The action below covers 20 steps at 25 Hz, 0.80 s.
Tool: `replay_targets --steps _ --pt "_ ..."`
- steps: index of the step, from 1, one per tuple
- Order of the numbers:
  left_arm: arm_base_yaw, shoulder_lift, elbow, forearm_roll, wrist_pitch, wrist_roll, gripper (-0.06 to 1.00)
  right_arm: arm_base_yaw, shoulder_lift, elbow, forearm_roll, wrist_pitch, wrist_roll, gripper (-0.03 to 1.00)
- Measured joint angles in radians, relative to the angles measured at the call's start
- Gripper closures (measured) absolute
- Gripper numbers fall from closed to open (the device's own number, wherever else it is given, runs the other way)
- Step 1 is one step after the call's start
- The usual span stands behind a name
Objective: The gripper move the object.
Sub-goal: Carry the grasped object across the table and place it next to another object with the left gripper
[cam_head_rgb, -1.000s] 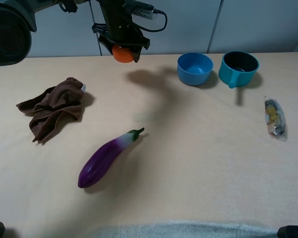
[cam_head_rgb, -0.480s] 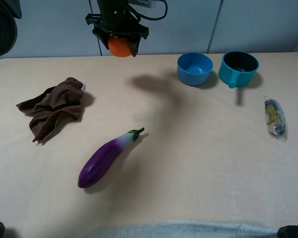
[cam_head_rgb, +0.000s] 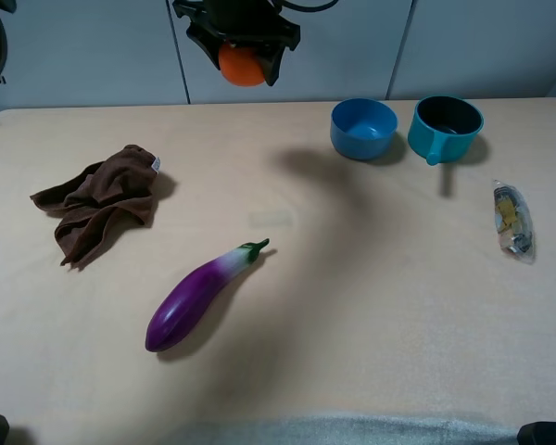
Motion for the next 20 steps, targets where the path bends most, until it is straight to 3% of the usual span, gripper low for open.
replay_targets --steps 5,20 --pt "-0.045 -0.044 0.035 -0.001 0.000 0.000 0.21 0.000 0.000 0.000 0.000 0.000 0.000 0.28" --pt "-0.191 -0.278 0.420 0.000 -0.002 0.012 0.21 0.000 0.000 0.000 0.000 0.000 0.000 0.28"
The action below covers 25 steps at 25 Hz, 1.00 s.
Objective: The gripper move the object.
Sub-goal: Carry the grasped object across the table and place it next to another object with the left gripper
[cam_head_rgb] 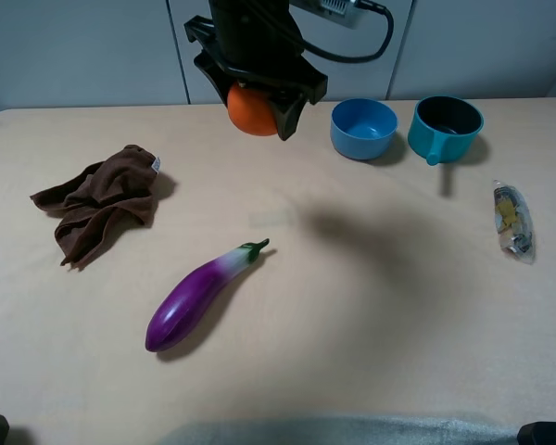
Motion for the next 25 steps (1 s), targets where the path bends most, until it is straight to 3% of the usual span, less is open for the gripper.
replay_targets --steps 8,16,25 --pt "-0.122 -0.032 0.103 0.000 -0.002 -0.004 0.21 0.000 0.000 0.000 0.000 0.000 0.000 0.28" --pt "-0.250 -0.039 0.123 0.000 -0.015 -0.038 0.21 0.000 0.000 0.000 0.000 0.000 0.000 0.28" --pt "-0.336 -0.039 0.126 0.018 -0.020 -0.082 0.21 0.000 0.000 0.000 0.007 0.000 0.000 0.28"
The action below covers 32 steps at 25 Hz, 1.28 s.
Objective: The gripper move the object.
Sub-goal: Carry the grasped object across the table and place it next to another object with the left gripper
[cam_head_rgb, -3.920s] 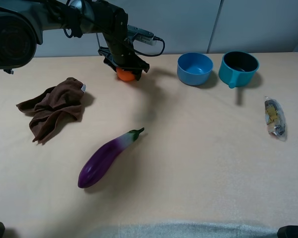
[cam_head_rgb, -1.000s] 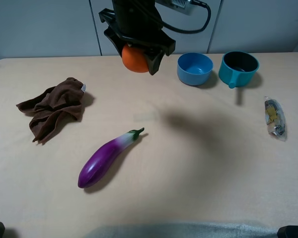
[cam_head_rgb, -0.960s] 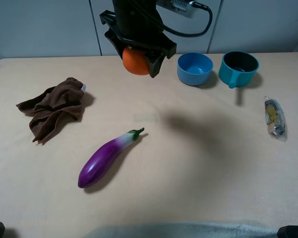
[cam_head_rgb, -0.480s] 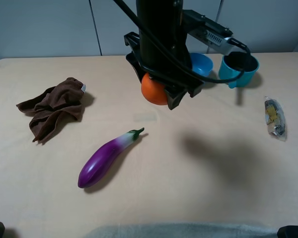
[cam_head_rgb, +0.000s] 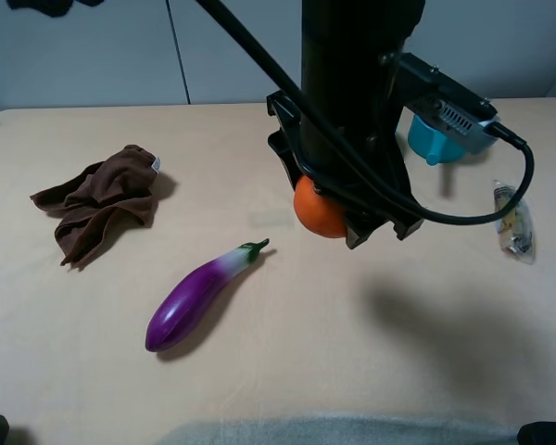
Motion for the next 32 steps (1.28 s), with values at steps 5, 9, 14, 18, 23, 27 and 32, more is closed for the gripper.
replay_targets --steps 5,9,14,18,23,27,32 --pt "-0.030 -0.004 0.048 0.000 -0.041 -0.015 0.21 0.000 0.000 0.000 0.000 0.000 0.000 0.28" --pt "-0.041 -0.020 0.135 -0.015 -0.093 -0.025 0.21 0.000 0.000 0.000 0.000 0.000 0.000 0.28" --pt "-0.044 -0.033 0.233 -0.021 -0.166 -0.035 0.21 0.000 0.000 0.000 0.000 0.000 0.000 0.28" --pt "-0.044 -0.034 0.311 -0.030 -0.242 -0.045 0.21 0.000 0.000 0.000 0.000 0.000 0.000 0.28" --pt "-0.044 -0.034 0.407 -0.041 -0.331 -0.055 0.21 0.000 0.000 0.000 0.001 0.000 0.001 0.28" --pt "-0.044 -0.034 0.471 -0.041 -0.374 -0.059 0.21 0.000 0.000 0.000 0.001 0.000 0.001 0.28" --pt "-0.044 -0.035 0.517 -0.015 -0.405 -0.058 0.21 0.000 0.000 0.000 0.001 0.000 0.001 0.28"
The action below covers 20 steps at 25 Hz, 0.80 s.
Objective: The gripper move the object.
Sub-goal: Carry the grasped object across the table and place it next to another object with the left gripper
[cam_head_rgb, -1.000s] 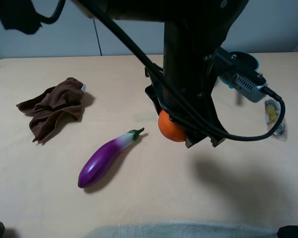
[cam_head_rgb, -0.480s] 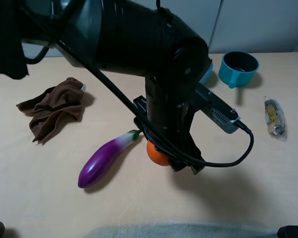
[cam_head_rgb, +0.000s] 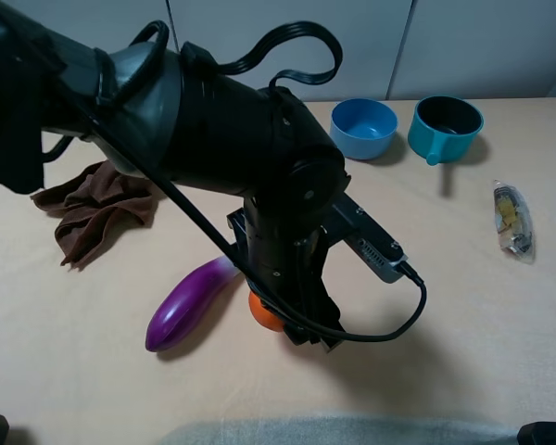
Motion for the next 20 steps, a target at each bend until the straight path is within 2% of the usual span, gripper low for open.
replay_targets --steps 20 --pt "0.000 0.000 0.171 0.048 -0.213 0.032 0.21 0.000 0.000 0.000 0.000 0.000 0.000 0.28"
